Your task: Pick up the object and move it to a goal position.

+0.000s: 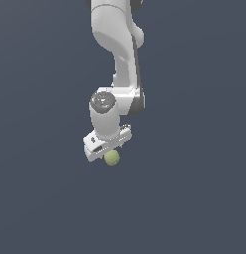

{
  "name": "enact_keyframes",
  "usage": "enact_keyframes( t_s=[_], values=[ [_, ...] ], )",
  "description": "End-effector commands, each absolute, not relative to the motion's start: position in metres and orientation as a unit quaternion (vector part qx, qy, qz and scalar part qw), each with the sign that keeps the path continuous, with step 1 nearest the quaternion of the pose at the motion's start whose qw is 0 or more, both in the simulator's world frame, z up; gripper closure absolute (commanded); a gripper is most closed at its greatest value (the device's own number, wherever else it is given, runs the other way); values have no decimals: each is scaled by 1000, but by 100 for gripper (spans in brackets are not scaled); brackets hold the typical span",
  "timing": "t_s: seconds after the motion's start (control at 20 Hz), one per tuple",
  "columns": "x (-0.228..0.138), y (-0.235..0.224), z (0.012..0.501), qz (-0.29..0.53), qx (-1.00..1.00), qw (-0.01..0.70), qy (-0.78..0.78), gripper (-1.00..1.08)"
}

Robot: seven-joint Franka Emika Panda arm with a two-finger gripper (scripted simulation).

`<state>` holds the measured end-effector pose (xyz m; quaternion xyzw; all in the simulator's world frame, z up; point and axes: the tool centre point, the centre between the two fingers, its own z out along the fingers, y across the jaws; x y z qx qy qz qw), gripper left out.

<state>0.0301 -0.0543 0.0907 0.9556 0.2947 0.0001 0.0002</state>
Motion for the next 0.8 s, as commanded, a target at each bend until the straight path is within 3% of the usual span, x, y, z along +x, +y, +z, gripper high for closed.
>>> enact_keyframes(
  t_s=[0.0,0.65,0.7,0.75],
  values=[
    [30,-54,86,0,955,0,295,-92],
    [30,-54,42,0,955,0,297,-92],
    [30,-54,42,0,955,0,297,108],
    [30,-54,42,0,955,0,297,108]
  ],
)
